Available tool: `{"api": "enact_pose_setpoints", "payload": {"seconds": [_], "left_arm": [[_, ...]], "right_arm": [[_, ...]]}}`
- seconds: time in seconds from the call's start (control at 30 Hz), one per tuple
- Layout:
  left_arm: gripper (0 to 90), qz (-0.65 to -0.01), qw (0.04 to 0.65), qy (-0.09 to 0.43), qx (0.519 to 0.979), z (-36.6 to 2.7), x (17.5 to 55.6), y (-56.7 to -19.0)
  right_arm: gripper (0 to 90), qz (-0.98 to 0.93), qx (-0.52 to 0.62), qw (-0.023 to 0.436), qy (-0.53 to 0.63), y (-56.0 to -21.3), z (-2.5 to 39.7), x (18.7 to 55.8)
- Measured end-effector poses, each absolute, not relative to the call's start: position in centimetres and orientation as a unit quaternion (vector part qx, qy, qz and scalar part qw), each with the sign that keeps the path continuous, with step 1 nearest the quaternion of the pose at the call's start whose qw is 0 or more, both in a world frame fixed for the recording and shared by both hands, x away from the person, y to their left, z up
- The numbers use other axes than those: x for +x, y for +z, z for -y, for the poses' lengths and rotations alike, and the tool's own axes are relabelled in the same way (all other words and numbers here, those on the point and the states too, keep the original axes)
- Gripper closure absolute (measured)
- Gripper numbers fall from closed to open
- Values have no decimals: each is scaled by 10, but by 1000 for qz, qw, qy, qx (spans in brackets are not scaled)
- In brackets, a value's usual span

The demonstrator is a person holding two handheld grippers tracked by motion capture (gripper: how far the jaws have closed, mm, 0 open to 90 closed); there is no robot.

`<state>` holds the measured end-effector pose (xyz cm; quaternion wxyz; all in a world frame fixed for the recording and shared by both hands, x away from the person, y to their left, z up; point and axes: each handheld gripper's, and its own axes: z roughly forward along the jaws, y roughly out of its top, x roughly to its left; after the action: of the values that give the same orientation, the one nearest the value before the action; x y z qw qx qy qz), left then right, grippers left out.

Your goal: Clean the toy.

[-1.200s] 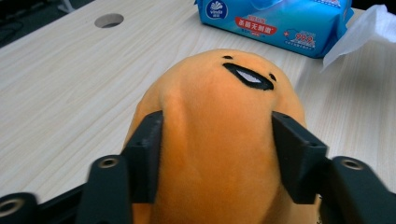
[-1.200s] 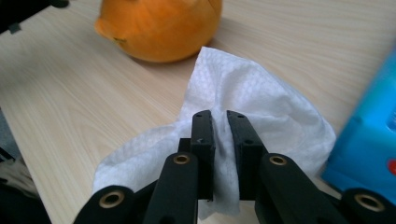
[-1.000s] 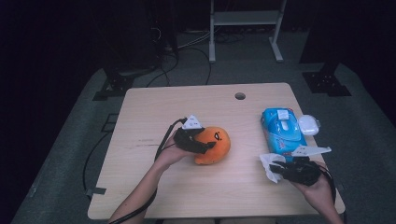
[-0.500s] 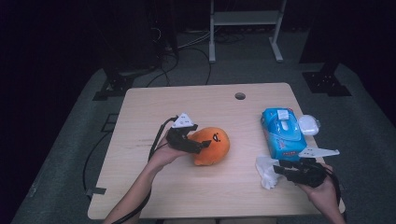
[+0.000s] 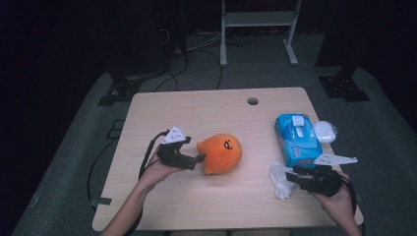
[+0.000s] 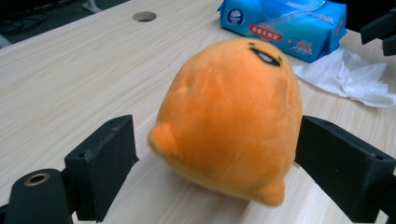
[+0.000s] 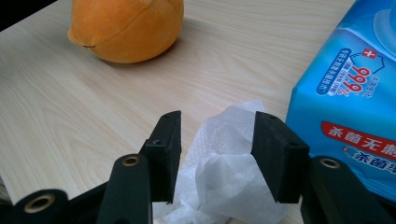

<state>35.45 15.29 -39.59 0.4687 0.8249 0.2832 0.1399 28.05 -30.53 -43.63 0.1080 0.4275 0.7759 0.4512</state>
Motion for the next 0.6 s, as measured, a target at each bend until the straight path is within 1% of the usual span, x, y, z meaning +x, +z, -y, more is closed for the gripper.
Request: {"api": "enact_pose_setpoints", "payload": {"seconds": [0.6], "left_arm": [[109, -313, 456, 146, 820, -187, 340, -411]], "right_arm": [[482, -774, 429, 109, 452, -437, 307, 279]]}}
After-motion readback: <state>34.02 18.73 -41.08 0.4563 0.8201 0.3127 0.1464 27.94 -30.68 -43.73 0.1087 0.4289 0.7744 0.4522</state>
